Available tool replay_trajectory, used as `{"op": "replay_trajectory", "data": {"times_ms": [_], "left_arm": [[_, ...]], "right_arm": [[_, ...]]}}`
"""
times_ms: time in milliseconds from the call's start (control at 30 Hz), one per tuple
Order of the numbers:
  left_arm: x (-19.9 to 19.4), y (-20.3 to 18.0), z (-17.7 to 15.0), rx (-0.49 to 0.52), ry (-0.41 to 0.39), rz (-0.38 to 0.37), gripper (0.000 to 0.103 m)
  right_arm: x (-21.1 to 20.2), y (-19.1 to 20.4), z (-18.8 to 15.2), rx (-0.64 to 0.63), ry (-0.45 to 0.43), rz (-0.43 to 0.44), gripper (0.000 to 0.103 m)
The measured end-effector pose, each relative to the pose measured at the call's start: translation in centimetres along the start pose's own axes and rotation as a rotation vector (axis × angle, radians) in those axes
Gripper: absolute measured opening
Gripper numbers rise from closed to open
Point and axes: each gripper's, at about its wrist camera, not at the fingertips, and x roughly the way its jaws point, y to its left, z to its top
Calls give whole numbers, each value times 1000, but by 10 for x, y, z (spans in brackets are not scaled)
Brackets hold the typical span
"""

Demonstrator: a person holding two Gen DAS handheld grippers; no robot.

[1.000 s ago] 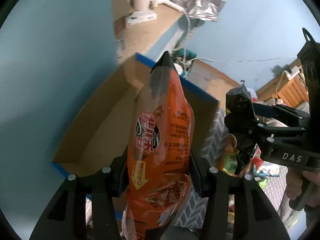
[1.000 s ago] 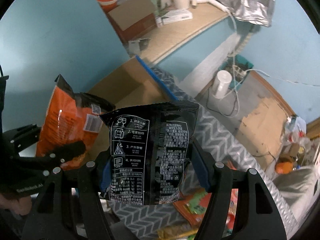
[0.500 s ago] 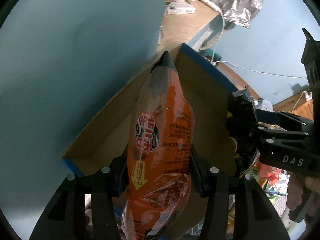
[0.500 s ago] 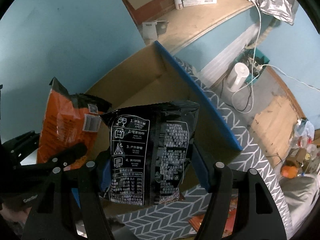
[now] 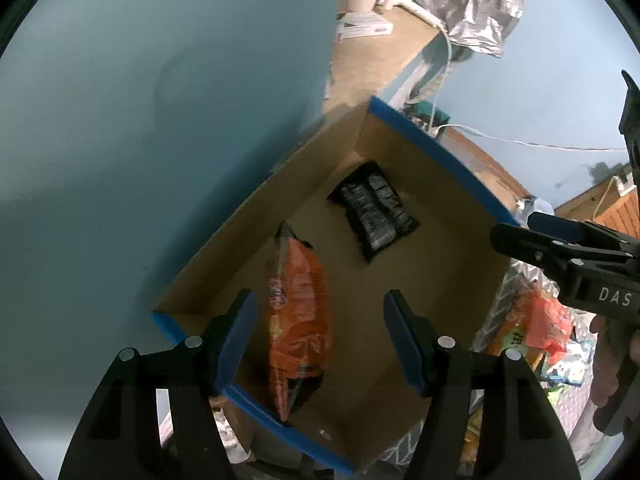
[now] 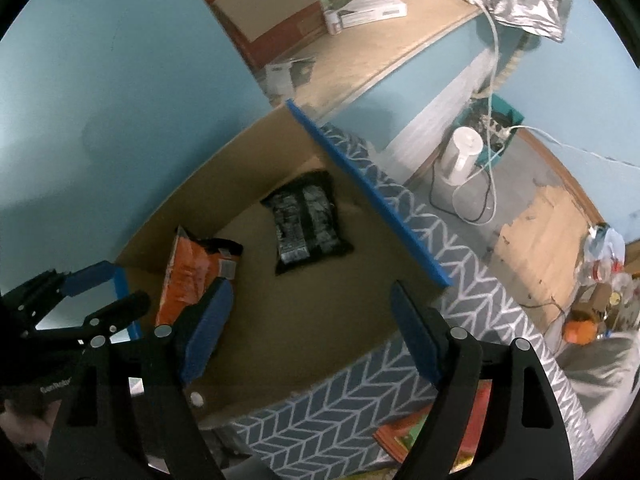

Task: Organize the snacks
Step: 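Move both tools back over the snack pile on the table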

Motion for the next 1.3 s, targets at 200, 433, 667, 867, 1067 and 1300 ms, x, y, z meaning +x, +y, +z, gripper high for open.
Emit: {"op": "replay_trajectory", "data": {"times_ms": [200,433,667,867,1067,1300], "left_arm": [[-19,-18,-6,52,-8,-35,67],[-33,-46,-18,119,-5,-82,68],[-40,-74,-43,179,39,-120,68],[-50,-96,-71,221,53,-122,68],[-61,-114,-109,206,62,-125,68],[-55,-126,-164,171,110,-125,68]], "right_arm": [[-22,-19,-19,9,-8,-31,82],[-53,-42,-65,31,-2,-65,82],[-80,-66,-119,48,28,-109,82],[-92,-80,-170,51,60,-112,82],[-97,-87,-211,32,89,-86,82],[-98,-84,-253,-44,126,-90,82]]}}
